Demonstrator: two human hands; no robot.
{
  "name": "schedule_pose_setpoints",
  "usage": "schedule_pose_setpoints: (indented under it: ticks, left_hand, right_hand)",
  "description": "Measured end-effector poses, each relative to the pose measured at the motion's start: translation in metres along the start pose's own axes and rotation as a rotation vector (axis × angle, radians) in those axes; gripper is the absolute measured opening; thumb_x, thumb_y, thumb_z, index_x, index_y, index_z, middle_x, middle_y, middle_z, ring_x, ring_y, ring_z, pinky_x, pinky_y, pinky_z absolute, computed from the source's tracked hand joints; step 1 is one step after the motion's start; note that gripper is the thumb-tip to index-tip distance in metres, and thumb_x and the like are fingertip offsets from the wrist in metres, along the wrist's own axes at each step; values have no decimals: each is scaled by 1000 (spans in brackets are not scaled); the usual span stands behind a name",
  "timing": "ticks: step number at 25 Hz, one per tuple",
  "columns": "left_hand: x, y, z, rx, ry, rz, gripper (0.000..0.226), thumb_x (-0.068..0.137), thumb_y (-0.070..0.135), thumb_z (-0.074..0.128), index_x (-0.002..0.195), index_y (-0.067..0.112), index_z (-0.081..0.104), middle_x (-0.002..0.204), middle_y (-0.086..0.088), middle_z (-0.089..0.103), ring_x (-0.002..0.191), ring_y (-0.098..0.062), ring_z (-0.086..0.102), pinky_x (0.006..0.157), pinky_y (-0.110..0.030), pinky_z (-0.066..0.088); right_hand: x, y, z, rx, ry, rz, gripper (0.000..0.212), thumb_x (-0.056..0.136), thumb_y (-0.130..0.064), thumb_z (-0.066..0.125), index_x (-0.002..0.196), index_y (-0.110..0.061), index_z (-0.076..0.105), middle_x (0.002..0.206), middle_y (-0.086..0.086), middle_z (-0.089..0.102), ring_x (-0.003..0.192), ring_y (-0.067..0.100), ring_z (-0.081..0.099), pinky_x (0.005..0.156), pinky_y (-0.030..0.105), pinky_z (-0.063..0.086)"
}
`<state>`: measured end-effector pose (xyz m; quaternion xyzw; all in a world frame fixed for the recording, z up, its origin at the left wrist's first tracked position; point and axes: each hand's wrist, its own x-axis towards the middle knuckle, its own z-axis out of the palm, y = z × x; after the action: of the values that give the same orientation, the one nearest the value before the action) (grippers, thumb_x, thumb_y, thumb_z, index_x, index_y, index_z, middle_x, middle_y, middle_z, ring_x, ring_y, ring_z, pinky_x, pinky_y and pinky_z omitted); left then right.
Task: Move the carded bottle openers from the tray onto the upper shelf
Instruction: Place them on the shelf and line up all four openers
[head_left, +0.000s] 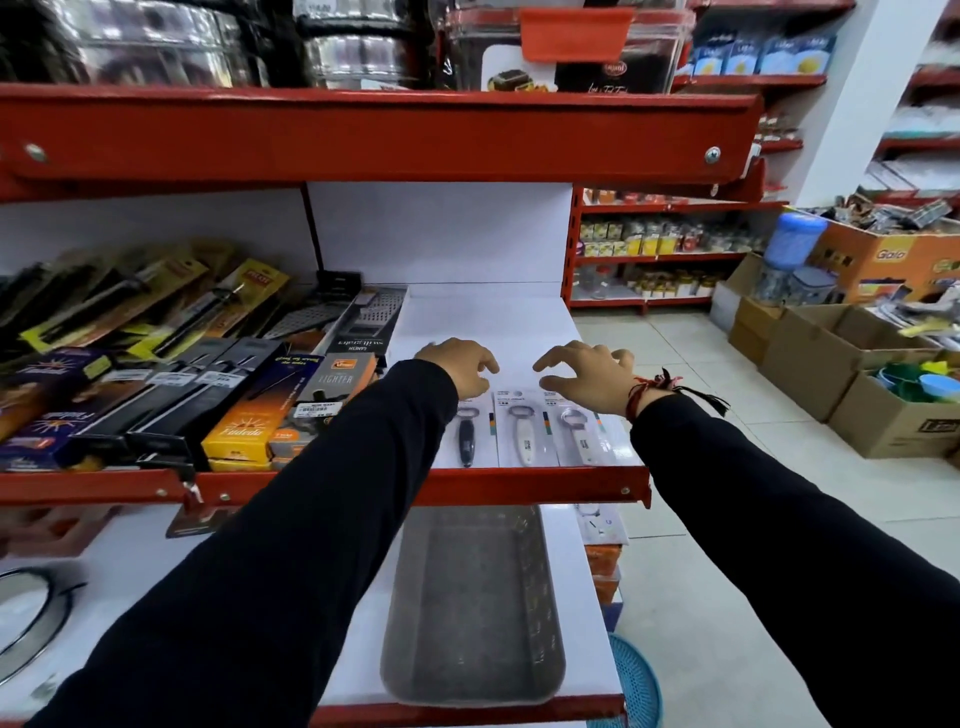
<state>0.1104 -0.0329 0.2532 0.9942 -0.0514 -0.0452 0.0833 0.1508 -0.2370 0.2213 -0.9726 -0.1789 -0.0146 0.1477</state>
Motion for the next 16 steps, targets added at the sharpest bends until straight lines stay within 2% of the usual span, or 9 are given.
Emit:
schedule_pose_setpoints:
  ticks: [2,3,4,9,12,15,16]
  left_hand:
    - [-19,-12,-15,165,-117,-78,48,97,33,53,145,32,48,153,4,47,147,-19,37,124,-55,-8]
    - [-29,-19,-21,233,-177,-115,52,96,38,53,147,35,44,156,4,43,150,-20,31,120,-59,-17]
    - [-40,-25,-25,287,-231,-142,56,95,43,54,149,37,41,159,5,38,152,-21,27,118,-61,-19]
    - [-75,-45,-26,393,-370,-199,82,78,65,65,151,46,33,163,6,29,153,-25,22,125,-54,8]
    - [-83,-50,-20,389,-361,-184,80,77,69,62,149,49,34,162,9,32,152,-23,24,124,-54,4]
    - [-85,-56,-15,307,-324,-158,75,78,66,64,147,46,41,158,6,40,148,-23,32,124,-54,10]
    - [-86,-57,-13,305,-295,-147,74,78,67,64,145,45,44,155,6,44,148,-23,32,123,-57,6]
  right_hand:
    - [-7,-19,-3,36,-66,-75,39,87,-59,53,124,-48,56,143,-14,51,136,22,42,112,50,13]
    - [-10,-29,-3,37,-118,-108,45,84,-63,54,127,-49,54,147,-15,48,138,22,40,113,51,10]
    - [-13,-38,-2,25,-172,-135,51,81,-66,56,129,-50,52,150,-15,46,140,22,39,115,53,8]
    - [-28,-70,6,-88,-346,-180,72,75,-70,61,141,-47,42,158,-9,37,146,25,32,117,60,-1]
    - [-33,-79,9,-137,-392,-185,76,76,-69,61,144,-46,37,159,-10,34,148,25,28,116,63,-4]
    - [-36,-86,11,-123,-390,-191,75,79,-64,62,146,-43,36,160,-9,32,148,26,28,116,61,-3]
    - [-37,-87,12,-115,-382,-190,74,80,-63,62,146,-42,36,160,-9,32,148,26,29,116,61,-3]
